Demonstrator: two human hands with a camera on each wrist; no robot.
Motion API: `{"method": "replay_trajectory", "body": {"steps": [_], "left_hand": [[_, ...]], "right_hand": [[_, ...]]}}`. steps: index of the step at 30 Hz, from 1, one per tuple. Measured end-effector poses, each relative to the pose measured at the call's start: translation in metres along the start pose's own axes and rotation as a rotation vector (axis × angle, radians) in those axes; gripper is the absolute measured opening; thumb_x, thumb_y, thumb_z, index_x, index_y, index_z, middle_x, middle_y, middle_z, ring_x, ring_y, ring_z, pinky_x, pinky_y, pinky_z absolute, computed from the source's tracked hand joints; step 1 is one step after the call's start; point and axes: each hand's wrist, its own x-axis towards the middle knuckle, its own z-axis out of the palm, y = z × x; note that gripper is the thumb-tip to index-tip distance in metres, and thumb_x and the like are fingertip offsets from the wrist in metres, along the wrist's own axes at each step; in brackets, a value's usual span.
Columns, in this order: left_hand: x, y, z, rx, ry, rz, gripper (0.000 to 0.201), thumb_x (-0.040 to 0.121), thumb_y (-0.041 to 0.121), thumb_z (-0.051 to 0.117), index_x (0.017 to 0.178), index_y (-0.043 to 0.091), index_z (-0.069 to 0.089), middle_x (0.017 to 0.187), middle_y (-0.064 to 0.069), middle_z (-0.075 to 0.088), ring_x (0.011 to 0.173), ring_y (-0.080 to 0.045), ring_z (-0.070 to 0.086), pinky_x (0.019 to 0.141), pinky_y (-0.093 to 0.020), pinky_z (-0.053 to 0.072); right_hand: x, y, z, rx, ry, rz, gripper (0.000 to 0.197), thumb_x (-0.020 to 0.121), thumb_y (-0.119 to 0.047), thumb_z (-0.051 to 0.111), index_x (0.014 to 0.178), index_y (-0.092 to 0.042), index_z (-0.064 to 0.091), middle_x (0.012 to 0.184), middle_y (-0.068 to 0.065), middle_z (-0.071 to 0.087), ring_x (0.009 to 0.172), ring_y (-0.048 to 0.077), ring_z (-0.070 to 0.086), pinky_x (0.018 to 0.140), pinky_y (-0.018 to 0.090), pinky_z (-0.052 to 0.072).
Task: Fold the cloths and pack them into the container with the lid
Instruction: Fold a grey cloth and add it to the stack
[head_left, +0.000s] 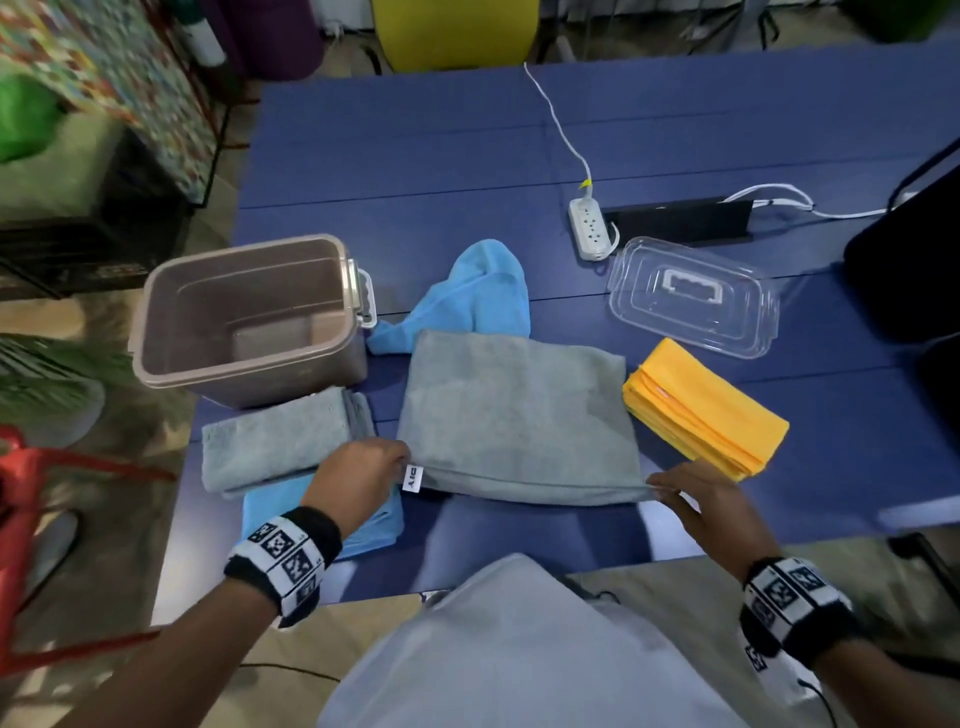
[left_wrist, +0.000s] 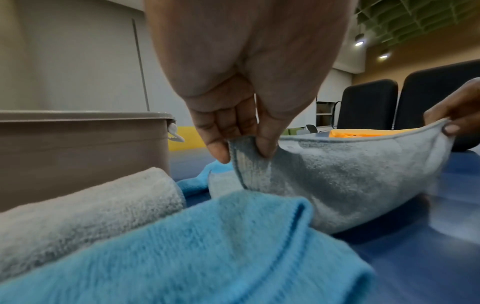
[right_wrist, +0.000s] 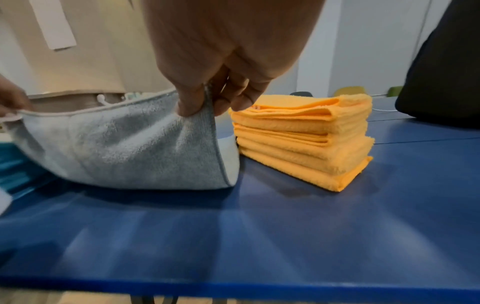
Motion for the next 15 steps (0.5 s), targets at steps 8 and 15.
{"method": "replay_trajectory", "body": {"steps": [8, 15], "left_hand": [[0.044, -0.001, -0.040, -0.402, 0.192, -0.251, 0.011, 0.087, 0.020, 0.070, 0.077, 0.019, 0.065, 0.070, 0.003, 0.064, 0.065, -0.010, 0.058, 0.066, -0.025, 0.043], [0.105, 0.047, -0.064, -0.806, 0.339, -0.347, 0.019, 0.084, 0.021, 0.073, 0.068, 0.018, 0.063, 0.062, 0.004, 0.059, 0.055, -0.008, 0.050, 0.060, -0.025, 0.042]], "right_hand": [[0.059, -0.022, -0.034, 0.178, 0.224, 0.210, 0.012, 0.088, -0.017, 0.067, 0.097, -0.011, 0.072, 0.089, 0.005, 0.071, 0.082, 0.020, 0.064, 0.072, 0.021, 0.043], [0.140, -0.061, -0.044, 0.453, 0.434, 0.432, 0.017, 0.082, -0.030, 0.070, 0.076, -0.021, 0.057, 0.067, -0.003, 0.061, 0.067, 0.018, 0.061, 0.079, 0.044, 0.055]]}}
